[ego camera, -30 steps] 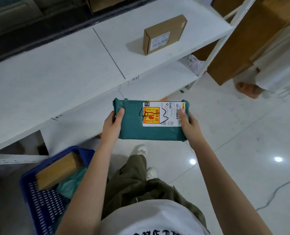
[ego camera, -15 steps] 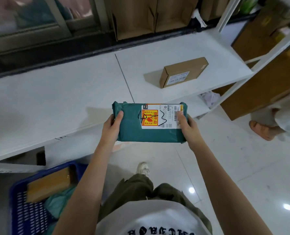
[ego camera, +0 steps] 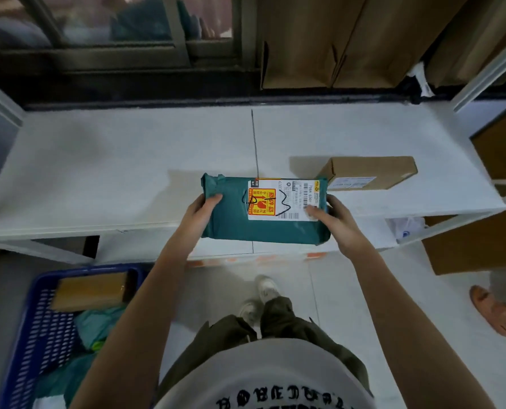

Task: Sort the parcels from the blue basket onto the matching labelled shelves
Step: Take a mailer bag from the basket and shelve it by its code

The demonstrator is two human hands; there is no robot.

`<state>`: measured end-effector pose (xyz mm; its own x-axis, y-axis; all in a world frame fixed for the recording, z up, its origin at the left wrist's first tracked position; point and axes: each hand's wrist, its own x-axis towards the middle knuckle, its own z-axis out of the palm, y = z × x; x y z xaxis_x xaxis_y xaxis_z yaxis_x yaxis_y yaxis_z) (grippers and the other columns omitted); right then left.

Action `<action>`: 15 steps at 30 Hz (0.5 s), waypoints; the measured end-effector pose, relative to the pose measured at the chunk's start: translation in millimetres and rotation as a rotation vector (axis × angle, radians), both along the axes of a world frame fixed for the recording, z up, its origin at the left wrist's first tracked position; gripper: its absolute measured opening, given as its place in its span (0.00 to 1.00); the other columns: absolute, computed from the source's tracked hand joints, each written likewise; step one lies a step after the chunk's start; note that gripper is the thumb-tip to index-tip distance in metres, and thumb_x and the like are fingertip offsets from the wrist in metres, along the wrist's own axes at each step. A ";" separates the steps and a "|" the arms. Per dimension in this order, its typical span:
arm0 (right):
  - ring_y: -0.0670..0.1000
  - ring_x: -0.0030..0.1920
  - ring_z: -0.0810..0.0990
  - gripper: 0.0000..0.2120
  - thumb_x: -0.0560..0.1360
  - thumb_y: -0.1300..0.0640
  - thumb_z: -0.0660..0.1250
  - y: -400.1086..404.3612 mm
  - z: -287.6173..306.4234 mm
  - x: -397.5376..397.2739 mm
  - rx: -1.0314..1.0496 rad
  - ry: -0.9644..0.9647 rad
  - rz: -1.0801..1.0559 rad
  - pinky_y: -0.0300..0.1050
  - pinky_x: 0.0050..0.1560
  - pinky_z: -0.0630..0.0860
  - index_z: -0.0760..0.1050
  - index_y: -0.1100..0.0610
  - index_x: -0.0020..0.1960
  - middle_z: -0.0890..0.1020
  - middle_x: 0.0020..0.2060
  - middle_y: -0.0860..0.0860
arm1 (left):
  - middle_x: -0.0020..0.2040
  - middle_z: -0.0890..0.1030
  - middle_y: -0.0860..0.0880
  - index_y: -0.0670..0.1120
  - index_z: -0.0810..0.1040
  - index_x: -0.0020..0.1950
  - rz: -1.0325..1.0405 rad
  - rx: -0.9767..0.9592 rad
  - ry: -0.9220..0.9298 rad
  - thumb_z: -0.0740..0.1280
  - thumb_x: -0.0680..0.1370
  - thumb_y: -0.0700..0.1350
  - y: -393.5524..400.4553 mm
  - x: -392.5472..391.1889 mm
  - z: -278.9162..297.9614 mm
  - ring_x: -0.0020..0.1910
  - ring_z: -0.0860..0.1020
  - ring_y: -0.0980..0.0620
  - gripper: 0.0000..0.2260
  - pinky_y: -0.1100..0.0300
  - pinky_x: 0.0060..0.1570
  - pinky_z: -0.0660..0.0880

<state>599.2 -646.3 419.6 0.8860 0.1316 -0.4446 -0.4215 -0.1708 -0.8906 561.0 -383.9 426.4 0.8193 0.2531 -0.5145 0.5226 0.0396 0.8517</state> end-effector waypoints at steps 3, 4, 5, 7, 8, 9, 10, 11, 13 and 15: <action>0.50 0.56 0.80 0.18 0.74 0.54 0.70 -1.4 -6.3 26.7 0.004 -0.027 0.078 0.45 0.52 0.77 0.73 0.51 0.63 0.81 0.58 0.49 | 0.61 0.75 0.52 0.47 0.70 0.69 -0.078 0.053 -0.002 0.63 0.79 0.49 9.4 8.7 -5.0 0.58 0.73 0.51 0.18 0.61 0.51 0.69; 0.50 0.57 0.79 0.18 0.74 0.53 0.70 -2.0 -8.2 34.4 -0.025 -0.039 0.125 0.45 0.54 0.76 0.73 0.50 0.63 0.80 0.58 0.48 | 0.61 0.75 0.51 0.46 0.70 0.68 -0.089 0.079 0.003 0.64 0.79 0.48 12.5 13.0 -6.8 0.58 0.73 0.51 0.18 0.60 0.52 0.68; 0.49 0.57 0.79 0.19 0.74 0.52 0.69 -2.1 -8.8 41.1 -0.066 -0.049 0.183 0.44 0.56 0.75 0.72 0.49 0.64 0.80 0.59 0.48 | 0.61 0.76 0.50 0.45 0.71 0.68 -0.097 0.101 0.003 0.65 0.79 0.46 15.1 17.7 -8.9 0.58 0.73 0.51 0.18 0.59 0.53 0.68; 0.48 0.59 0.76 0.20 0.76 0.50 0.67 -0.6 -11.4 52.6 -0.154 -0.062 0.287 0.43 0.57 0.74 0.69 0.50 0.66 0.77 0.60 0.46 | 0.60 0.77 0.48 0.43 0.72 0.66 -0.118 0.140 -0.014 0.66 0.78 0.43 19.1 26.9 -13.1 0.58 0.74 0.49 0.17 0.59 0.54 0.70; 0.47 0.59 0.74 0.20 0.77 0.52 0.66 1.3 -13.2 57.6 -0.177 -0.069 0.318 0.41 0.57 0.73 0.68 0.51 0.67 0.76 0.60 0.46 | 0.59 0.77 0.47 0.42 0.72 0.66 -0.118 0.163 -0.022 0.67 0.77 0.41 19.9 31.6 -15.9 0.58 0.74 0.49 0.17 0.58 0.55 0.71; 0.47 0.59 0.73 0.19 0.78 0.54 0.65 4.4 -14.2 62.2 -0.185 -0.084 0.336 0.37 0.55 0.72 0.67 0.53 0.67 0.75 0.60 0.47 | 0.58 0.77 0.46 0.42 0.72 0.66 -0.109 0.186 -0.025 0.68 0.76 0.38 20.4 36.8 -18.8 0.58 0.74 0.48 0.18 0.56 0.57 0.72; 0.46 0.58 0.72 0.19 0.78 0.58 0.64 7.5 -17.1 67.3 -0.192 -0.099 0.345 0.31 0.52 0.72 0.66 0.56 0.67 0.75 0.59 0.47 | 0.57 0.76 0.46 0.41 0.72 0.66 -0.096 0.205 -0.020 0.68 0.76 0.36 20.7 42.1 -21.9 0.57 0.73 0.48 0.19 0.55 0.57 0.72; 0.46 0.58 0.71 0.19 0.78 0.61 0.64 10.9 -19.2 71.5 -0.205 -0.110 0.349 0.26 0.49 0.71 0.66 0.59 0.67 0.75 0.58 0.48 | 0.57 0.76 0.45 0.40 0.71 0.66 -0.085 0.213 -0.012 0.68 0.75 0.34 20.2 47.0 -24.1 0.56 0.73 0.48 0.20 0.55 0.57 0.72; 0.48 0.59 0.73 0.18 0.77 0.63 0.65 17.0 -26.0 80.7 -0.267 -0.124 0.329 0.30 0.52 0.72 0.67 0.60 0.66 0.77 0.59 0.50 | 0.57 0.76 0.44 0.38 0.70 0.67 -0.057 0.193 -0.005 0.68 0.74 0.31 19.6 56.2 -29.2 0.55 0.73 0.48 0.22 0.56 0.53 0.73; 0.53 0.61 0.75 0.17 0.76 0.62 0.66 21.4 -32.8 88.9 -0.357 -0.151 0.304 0.42 0.59 0.72 0.69 0.60 0.64 0.78 0.60 0.54 | 0.56 0.76 0.44 0.37 0.71 0.66 -0.032 0.199 -0.004 0.68 0.72 0.28 20.3 63.6 -34.6 0.54 0.74 0.48 0.23 0.57 0.51 0.73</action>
<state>688.1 -624.9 386.7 0.8892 0.2573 -0.3784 -0.1754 -0.5722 -0.8012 624.6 -363.6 391.8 0.8303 0.3238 -0.4537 0.5177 -0.1464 0.8429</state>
